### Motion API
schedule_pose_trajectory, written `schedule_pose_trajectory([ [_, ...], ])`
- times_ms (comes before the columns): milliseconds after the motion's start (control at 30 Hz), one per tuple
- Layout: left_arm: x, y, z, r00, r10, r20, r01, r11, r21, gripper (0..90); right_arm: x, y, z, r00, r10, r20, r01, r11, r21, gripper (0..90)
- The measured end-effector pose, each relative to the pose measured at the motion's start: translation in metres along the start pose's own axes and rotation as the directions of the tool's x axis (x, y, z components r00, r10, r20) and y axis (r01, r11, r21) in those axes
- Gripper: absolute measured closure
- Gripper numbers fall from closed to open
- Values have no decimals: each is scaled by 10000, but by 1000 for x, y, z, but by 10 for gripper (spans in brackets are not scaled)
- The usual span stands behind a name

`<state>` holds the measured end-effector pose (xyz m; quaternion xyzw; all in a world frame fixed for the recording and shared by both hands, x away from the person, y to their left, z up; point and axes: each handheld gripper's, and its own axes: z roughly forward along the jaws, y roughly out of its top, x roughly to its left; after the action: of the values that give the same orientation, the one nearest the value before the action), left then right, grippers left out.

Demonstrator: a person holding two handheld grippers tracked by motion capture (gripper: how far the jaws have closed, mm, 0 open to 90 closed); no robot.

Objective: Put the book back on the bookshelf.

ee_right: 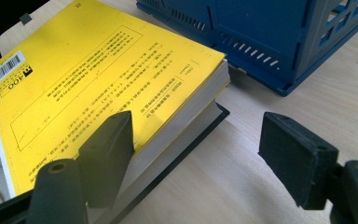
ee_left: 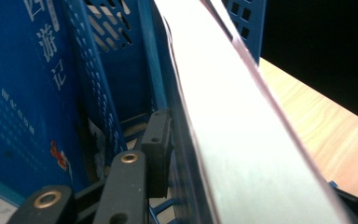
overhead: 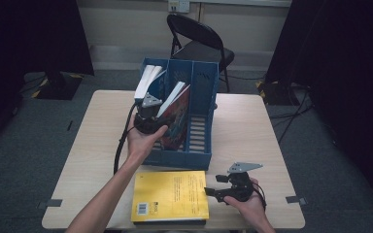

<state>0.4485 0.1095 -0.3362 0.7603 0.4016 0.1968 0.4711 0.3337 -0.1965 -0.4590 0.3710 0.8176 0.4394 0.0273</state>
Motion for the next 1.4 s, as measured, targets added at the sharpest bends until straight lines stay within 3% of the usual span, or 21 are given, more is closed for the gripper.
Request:
schedule_pose_trajectory([
  [233,-1,13,-6,9998,153,-95,-152,9998,119,661,0,0,1,10000,23,6,-23,10000,21,256],
  [300,-1,17,-6,9996,280,-9,-279,9989,385,678,0,0,1,10000,9,0,-9,10000,18,255],
  [500,-3,28,-5,9998,80,168,-97,9946,1032,668,0,0,0,10000,16,7,-16,10000,7,255],
  [633,-2,35,-3,10000,-39,45,31,9861,1660,658,-1,0,0,10000,46,12,-46,10000,-34,255],
  [700,-4,41,-2,9996,-167,-233,212,9780,2077,657,-1,0,1,10000,44,17,-43,10000,-25,254],
  [733,-4,45,-1,9996,-74,-287,139,9715,2365,658,-1,0,1,10000,37,18,-37,10000,-20,254],
  [767,-5,49,0,9990,-301,-330,375,9662,2552,659,-1,0,1,10000,34,18,-33,10000,-25,254],
  [833,-6,53,2,9988,-287,-389,386,9572,2868,675,-1,0,1,10000,49,21,-49,10000,-22,254],
  [1067,-5,64,8,9983,-509,-290,581,9229,3805,681,-1,0,0,9999,110,-17,-110,9999,-33,253],
  [1167,-4,69,12,9985,-420,-338,524,9047,4228,682,-1,0,0,9999,136,-35,-136,9999,-21,253],
  [1200,-3,72,13,9996,-157,-254,254,8961,4431,681,-1,0,0,9999,148,-41,-148,9999,-17,252],
  [1300,-3,74,15,9995,-81,-296,209,8876,4602,683,-1,0,0,9999,146,-48,-146,9999,-32,253],
  [1400,-2,77,18,9996,-56,-265,180,8682,4959,682,-2,0,0,9998,186,-85,-186,9998,-38,254],
])
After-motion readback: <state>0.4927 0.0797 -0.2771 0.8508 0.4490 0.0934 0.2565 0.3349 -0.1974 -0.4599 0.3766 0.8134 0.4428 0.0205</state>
